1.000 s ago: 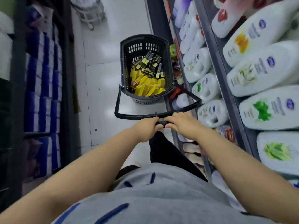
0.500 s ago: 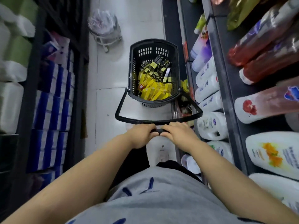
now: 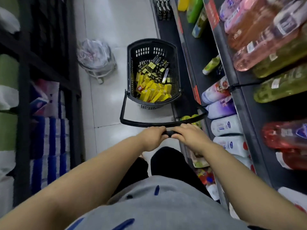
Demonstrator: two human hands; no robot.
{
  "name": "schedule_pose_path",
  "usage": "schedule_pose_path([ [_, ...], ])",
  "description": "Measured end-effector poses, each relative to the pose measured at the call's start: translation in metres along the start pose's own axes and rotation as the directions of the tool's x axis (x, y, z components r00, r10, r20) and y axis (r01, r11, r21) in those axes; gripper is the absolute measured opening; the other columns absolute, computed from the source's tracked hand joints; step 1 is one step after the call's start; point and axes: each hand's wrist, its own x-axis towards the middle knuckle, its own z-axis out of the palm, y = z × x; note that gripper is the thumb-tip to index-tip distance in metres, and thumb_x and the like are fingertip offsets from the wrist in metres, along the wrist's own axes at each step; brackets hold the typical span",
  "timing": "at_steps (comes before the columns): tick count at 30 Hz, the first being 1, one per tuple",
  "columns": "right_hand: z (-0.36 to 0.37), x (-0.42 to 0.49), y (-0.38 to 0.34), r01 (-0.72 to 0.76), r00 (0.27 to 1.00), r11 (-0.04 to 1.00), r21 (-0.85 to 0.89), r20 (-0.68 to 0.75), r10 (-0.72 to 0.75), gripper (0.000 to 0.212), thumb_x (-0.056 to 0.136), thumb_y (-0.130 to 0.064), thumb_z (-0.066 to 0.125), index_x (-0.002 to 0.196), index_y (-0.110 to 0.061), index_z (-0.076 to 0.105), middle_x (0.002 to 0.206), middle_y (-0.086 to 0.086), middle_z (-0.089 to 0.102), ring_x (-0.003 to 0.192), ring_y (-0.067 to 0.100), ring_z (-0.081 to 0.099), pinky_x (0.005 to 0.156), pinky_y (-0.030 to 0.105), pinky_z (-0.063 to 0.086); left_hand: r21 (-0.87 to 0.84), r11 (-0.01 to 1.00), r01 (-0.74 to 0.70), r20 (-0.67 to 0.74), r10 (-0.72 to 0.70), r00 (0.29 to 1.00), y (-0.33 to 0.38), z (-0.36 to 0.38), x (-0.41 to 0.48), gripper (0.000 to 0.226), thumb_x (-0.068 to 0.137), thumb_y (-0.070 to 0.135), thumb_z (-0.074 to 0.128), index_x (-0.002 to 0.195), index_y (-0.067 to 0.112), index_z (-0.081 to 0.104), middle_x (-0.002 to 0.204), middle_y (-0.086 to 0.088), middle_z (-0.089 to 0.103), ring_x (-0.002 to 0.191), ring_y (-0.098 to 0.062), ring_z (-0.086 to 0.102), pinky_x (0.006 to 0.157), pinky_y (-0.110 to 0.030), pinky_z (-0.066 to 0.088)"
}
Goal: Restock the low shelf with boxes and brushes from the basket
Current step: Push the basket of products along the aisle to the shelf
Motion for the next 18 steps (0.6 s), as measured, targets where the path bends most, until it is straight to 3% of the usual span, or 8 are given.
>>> schedule_pose_path([
  [7,-0.074,0.088,0.021,-0.001,1.000,0.999,0.032,-0.010,0.001,0.040,0.093,-0.051,0.041,0.130,-0.037,0.050,0.109,0.001,0.059,0.108,0.022,0.051,0.081,0.030,0.028,-0.032,0.999,-0.005,0.003,0.005,1.000,-0.021,-0.090,0.066,0.028,0.098,0.028,0.043,0.110,0.006,0.053,0.108,-0.015,0.062,0.098,-0.032,0.056,0.083,-0.041,0.043],
  [13,-0.135,0.158,0.057,0.039,0.997,0.994,0.099,-0.069,-0.032,0.039,0.093,-0.051,0.044,0.127,-0.036,0.053,0.104,-0.003,0.060,0.104,0.019,0.052,0.078,0.026,0.026,-0.077,0.997,0.010,0.087,-0.003,0.996,-0.024,-0.172,0.137,0.030,0.098,0.027,0.043,0.117,0.005,0.052,0.118,-0.015,0.060,0.108,-0.029,0.055,0.085,-0.033,0.041],
  [18,-0.214,0.212,0.086,0.015,0.990,0.985,0.171,-0.140,0.010,0.039,0.091,-0.051,0.047,0.121,-0.029,0.059,0.104,-0.002,0.061,0.103,0.020,0.050,0.078,0.023,0.023,-0.100,0.994,0.039,0.093,-0.030,0.995,-0.006,-0.256,0.191,0.029,0.098,0.029,0.043,0.117,0.007,0.050,0.114,-0.015,0.061,0.104,-0.028,0.055,0.073,-0.027,0.033],
])
